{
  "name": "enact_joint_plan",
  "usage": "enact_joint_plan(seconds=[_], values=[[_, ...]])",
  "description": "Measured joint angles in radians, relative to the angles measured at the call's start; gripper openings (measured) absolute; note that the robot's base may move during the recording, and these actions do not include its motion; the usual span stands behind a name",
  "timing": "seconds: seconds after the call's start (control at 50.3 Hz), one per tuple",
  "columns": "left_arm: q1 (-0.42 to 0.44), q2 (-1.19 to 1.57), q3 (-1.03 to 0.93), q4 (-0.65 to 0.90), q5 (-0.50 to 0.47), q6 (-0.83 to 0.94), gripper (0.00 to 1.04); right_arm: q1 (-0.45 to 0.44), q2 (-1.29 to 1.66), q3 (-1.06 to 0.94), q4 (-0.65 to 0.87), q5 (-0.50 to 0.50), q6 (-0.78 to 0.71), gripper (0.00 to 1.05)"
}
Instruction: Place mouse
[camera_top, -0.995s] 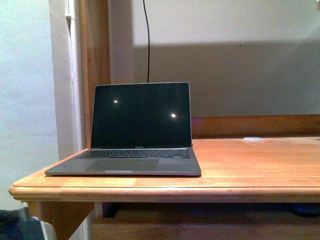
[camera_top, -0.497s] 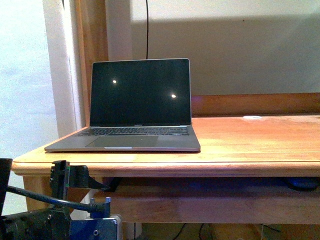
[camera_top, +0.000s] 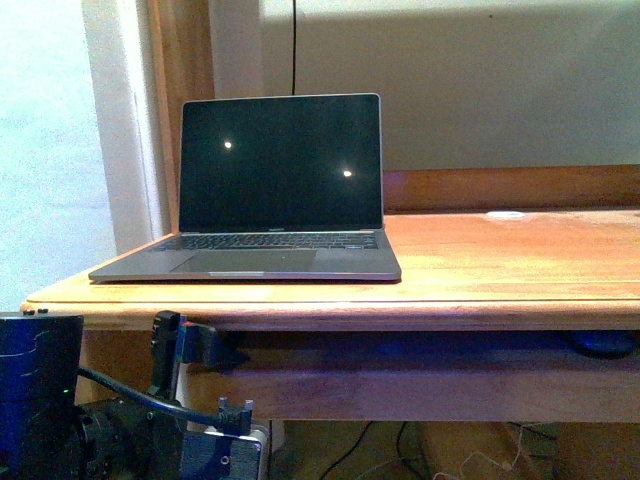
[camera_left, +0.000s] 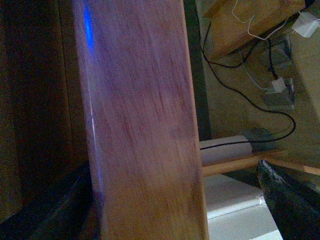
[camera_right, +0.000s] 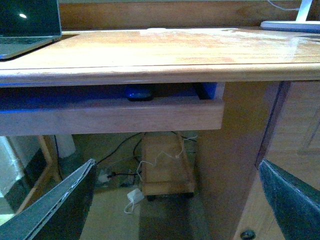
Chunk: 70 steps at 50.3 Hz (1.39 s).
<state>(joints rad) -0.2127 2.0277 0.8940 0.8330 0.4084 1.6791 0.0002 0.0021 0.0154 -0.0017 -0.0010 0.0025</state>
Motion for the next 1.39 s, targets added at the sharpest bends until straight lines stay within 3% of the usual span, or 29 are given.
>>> enact_joint_plan(seconds=[0.219, 0.418, 0.637, 1.034, 1.392], values=[[-0.015, -0.011, 0.018, -0.094, -0.013, -0.017, 0.97, 0.0, 0.0, 0.0, 0.0, 0.0, 0.0, 0.97], [-0.08, -0.097, 0.017, -0.285, -0.091, -0.256, 0.97, 0.0, 0.0, 0.0, 0.0, 0.0, 0.0, 0.97], [-0.22, -0.228, -0.077, -0.389, -0.121, -0.597, 0.97, 0.0, 0.0, 0.0, 0.0, 0.0, 0.0, 0.97], [-0.409, -0.376, -0.186, -0.455, -0.098, -0.977, 0.97, 0.0, 0.0, 0.0, 0.0, 0.0, 0.0, 0.97], [-0.438, -0.451, -0.193, -0.427, -0.069, -1.331, 0.97, 0.0, 0.0, 0.0, 0.0, 0.0, 0.0, 0.97]])
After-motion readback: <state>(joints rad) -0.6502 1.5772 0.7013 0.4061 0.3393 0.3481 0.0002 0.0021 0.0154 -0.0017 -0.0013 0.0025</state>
